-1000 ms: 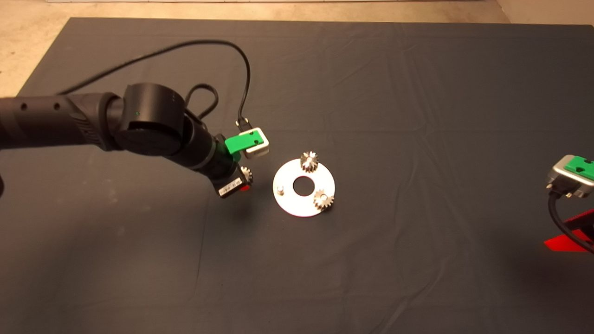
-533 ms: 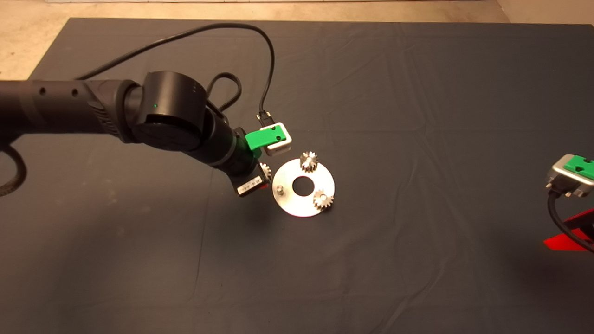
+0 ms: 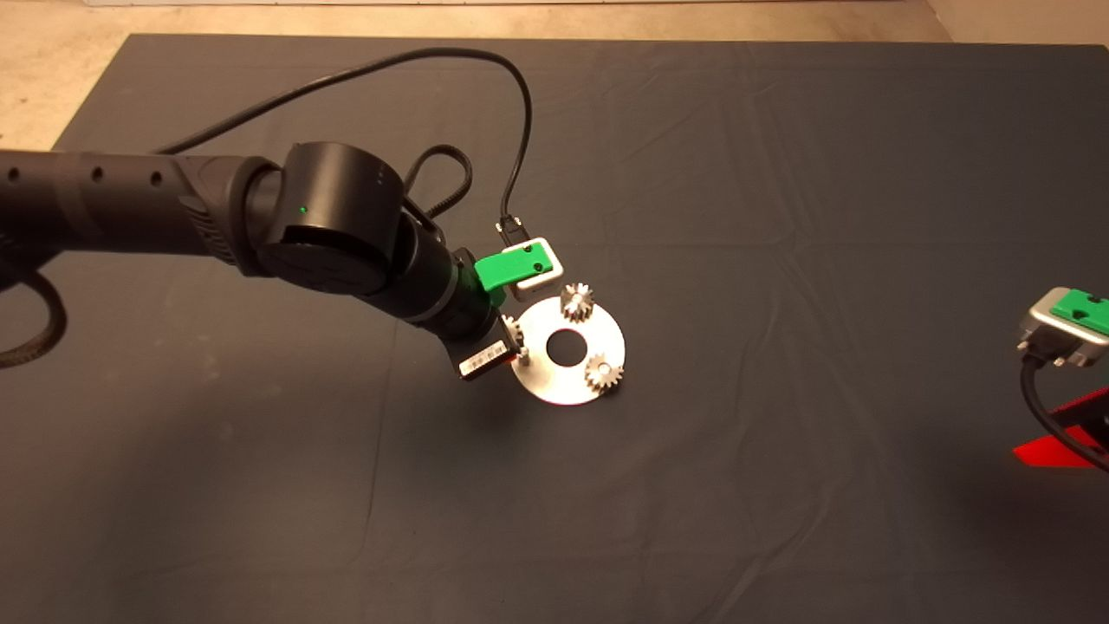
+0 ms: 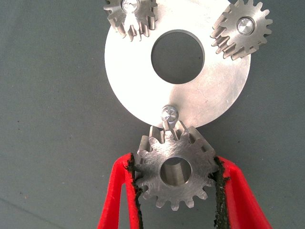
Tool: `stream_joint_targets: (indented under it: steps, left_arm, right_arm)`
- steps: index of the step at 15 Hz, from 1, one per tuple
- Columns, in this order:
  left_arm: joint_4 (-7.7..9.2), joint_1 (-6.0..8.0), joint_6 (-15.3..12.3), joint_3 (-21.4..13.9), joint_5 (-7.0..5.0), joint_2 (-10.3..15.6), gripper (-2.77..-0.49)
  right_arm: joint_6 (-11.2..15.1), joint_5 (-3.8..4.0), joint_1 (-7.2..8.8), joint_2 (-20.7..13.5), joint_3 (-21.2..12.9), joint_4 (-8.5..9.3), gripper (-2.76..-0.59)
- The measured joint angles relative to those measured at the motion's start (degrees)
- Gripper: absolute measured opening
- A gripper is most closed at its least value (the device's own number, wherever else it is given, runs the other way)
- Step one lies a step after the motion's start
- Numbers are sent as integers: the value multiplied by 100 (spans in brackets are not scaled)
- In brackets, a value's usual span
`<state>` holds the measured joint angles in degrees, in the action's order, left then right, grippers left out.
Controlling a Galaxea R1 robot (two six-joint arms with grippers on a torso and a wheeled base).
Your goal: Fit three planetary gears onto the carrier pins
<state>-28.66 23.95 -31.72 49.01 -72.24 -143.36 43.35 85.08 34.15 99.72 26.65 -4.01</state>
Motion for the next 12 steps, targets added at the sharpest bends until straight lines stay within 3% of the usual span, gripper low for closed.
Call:
stream_joint_targets:
  steps: [5, 9, 12]
  left_arm:
    - [-5, -45, -15, 0, 18, -4, -269]
    - [-4, -249, -20, 49, 24, -171, -269]
    - [-4, -254, -20, 124, 69, -258, -269]
  right_arm:
    - [0, 1, 0, -2, 0, 0, -217]
    - [0, 1, 0, 0, 0, 0, -217]
    - [0, 4, 0, -5, 0, 0, -217]
